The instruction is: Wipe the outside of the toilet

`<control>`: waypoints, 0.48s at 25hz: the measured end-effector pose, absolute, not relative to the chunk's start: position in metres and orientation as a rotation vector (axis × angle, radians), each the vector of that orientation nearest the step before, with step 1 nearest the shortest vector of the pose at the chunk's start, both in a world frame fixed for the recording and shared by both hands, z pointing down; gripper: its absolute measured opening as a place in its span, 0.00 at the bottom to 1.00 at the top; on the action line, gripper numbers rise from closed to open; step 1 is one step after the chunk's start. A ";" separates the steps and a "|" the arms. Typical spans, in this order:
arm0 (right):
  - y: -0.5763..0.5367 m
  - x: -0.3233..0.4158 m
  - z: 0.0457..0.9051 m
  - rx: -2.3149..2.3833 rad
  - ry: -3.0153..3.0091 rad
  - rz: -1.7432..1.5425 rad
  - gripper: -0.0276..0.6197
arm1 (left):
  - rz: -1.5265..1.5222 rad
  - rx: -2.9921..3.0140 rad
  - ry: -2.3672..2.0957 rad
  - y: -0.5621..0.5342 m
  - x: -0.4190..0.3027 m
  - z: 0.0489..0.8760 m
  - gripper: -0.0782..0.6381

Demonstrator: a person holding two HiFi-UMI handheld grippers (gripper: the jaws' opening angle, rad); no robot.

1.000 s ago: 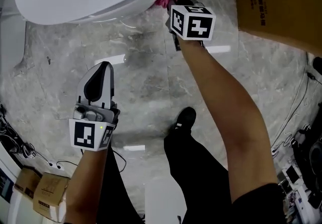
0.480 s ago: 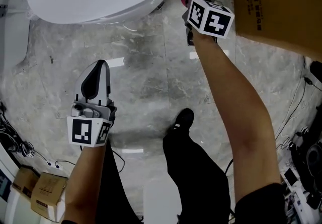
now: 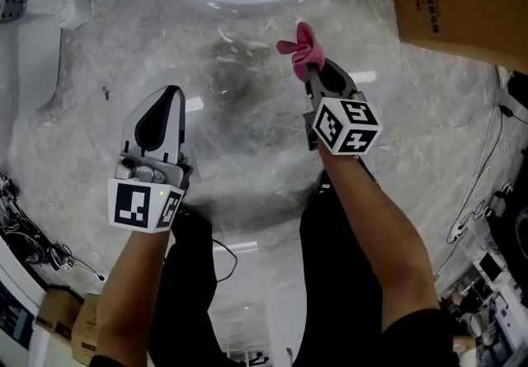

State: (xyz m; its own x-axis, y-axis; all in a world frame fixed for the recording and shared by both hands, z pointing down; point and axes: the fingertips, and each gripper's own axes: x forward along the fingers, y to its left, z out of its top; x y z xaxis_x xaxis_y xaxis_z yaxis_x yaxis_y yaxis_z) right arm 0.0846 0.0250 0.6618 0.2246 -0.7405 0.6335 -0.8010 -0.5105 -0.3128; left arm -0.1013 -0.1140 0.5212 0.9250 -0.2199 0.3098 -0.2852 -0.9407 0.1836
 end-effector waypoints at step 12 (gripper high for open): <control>-0.148 -0.058 0.731 2.452 -1.623 1.320 0.16 | 0.337 2.891 -0.386 -0.196 -0.181 0.551 0.13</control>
